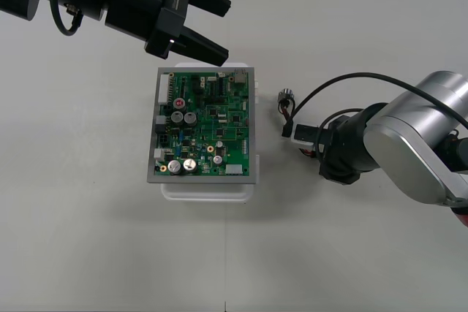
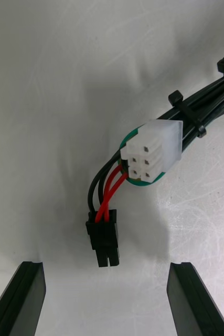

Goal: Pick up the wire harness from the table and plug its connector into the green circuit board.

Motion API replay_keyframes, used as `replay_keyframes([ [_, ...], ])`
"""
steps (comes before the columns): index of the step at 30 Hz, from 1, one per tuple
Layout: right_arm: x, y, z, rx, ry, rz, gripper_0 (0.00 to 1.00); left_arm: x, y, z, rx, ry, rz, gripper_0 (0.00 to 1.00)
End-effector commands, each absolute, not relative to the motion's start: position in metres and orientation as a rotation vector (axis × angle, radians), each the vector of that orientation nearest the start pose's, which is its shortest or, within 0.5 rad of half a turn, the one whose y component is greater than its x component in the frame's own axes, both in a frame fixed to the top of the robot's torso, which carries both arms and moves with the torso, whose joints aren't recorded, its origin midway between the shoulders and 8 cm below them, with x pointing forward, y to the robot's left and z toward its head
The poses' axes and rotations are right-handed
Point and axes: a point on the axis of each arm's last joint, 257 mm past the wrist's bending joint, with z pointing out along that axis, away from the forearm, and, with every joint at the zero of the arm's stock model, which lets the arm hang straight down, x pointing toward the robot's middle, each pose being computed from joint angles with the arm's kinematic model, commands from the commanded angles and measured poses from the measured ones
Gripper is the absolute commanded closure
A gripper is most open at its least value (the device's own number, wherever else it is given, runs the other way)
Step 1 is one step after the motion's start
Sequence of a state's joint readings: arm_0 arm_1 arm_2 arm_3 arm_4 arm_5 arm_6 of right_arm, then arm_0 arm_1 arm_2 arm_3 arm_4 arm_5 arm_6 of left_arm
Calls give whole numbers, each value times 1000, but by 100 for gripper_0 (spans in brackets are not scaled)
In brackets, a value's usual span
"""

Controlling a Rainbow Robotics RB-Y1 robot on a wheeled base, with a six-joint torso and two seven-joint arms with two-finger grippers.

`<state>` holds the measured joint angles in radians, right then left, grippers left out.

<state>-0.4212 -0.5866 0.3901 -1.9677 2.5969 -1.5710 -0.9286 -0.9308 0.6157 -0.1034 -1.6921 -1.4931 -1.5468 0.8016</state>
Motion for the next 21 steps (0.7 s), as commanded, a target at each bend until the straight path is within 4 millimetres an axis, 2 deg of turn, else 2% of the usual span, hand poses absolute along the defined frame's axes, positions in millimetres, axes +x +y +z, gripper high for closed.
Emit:
replay_keyframes([
  [1, 455, -158, -249, -1611, 2093, -278, 32, 403, 5, 44, 1742, 1319, -648, 17],
  [15, 456, -156, -253, -1601, 2102, -279, 32, 403, 5, 44, 1742, 1319, -648, 17],
  [21, 455, -160, -264, -1601, 2139, -266, 32, 403, 5, 44, 1742, 1319, -648, 17],
])
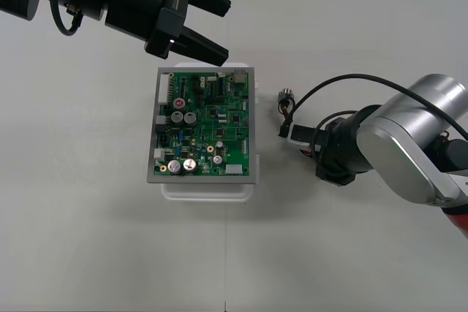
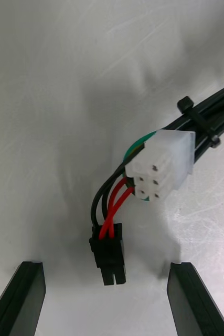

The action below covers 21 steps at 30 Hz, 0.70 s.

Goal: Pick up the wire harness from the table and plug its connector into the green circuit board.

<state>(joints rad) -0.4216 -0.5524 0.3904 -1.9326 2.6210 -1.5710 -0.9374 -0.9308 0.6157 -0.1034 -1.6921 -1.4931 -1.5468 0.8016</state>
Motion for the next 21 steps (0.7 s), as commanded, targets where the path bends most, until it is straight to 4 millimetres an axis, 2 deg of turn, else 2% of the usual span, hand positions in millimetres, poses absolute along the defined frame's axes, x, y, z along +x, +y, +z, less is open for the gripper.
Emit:
replay_keyframes([
  [1, 453, -159, -266, -1606, 2144, -262, 32, 403, 5, 44, 1742, 1319, -648, 17],
  [21, 447, -152, -272, -1631, 2143, -236, 32, 403, 5, 44, 1742, 1319, -648, 17],
])
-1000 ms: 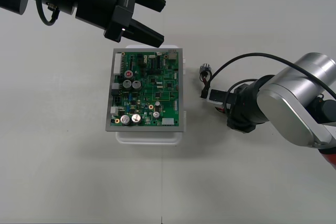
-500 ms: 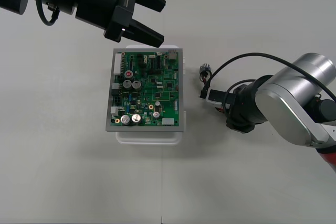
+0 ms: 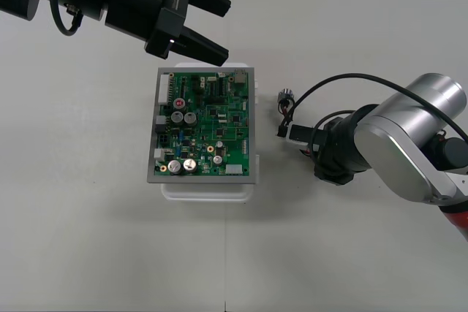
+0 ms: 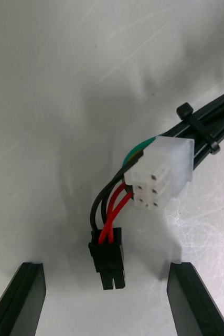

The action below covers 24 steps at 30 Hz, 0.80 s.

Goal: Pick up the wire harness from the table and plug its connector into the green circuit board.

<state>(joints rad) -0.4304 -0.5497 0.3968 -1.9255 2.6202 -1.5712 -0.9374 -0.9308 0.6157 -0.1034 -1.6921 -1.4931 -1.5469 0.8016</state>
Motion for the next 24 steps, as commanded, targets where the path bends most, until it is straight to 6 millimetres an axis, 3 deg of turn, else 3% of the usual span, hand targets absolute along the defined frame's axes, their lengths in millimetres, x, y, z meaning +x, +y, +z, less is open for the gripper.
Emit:
replay_keyframes([
  [1, 446, -151, -272, -1634, 2141, -235, 32, 403, 5, 44, 1742, 1319, -648, 17],
  [22, 442, -156, -288, -1648, 2195, -194, 32, 403, 5, 44, 1742, 1319, -648, 17],
  [23, 442, -157, -289, -1646, 2199, -193, 35, 403, 5, 44, 1742, 1319, -648, 17],
  [24, 442, -158, -289, -1646, 2199, -195, 59, 403, 5, 44, 1742, 1319, -648, 17],
])
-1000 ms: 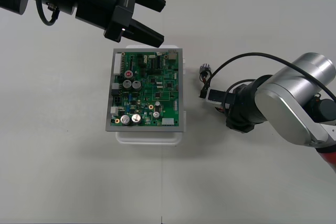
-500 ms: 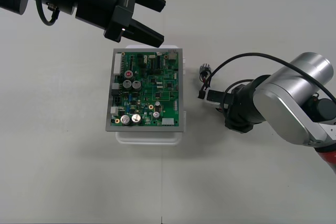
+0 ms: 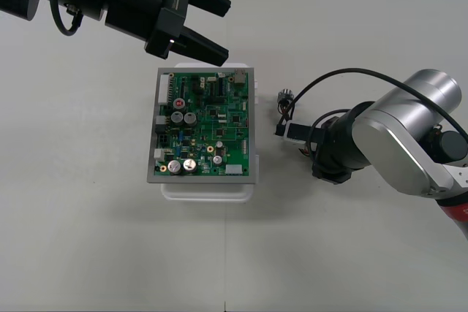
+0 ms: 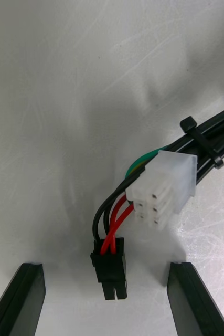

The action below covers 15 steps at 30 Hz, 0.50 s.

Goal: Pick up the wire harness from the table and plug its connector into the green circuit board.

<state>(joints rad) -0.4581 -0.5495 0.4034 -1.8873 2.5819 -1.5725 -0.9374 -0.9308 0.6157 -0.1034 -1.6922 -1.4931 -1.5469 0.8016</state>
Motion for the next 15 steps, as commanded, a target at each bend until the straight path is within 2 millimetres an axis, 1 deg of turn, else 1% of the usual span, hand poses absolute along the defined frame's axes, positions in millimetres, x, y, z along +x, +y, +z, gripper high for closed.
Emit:
replay_keyframes([
  [1, 442, -158, -289, -1647, 2200, -195, 84, 403, 5, 44, 1742, 1319, -648, 17],
  [2, 442, -159, -289, -1647, 2201, -197, 100, 403, 5, 44, 1742, 1319, -648, 17],
  [10, 442, -161, -289, -1646, 2205, -198, 100, 403, 5, 44, 1742, 1319, -648, 17],
  [15, 442, -166, -289, -1647, 2210, -207, 100, 403, 5, 44, 1742, 1319, -648, 17],
])
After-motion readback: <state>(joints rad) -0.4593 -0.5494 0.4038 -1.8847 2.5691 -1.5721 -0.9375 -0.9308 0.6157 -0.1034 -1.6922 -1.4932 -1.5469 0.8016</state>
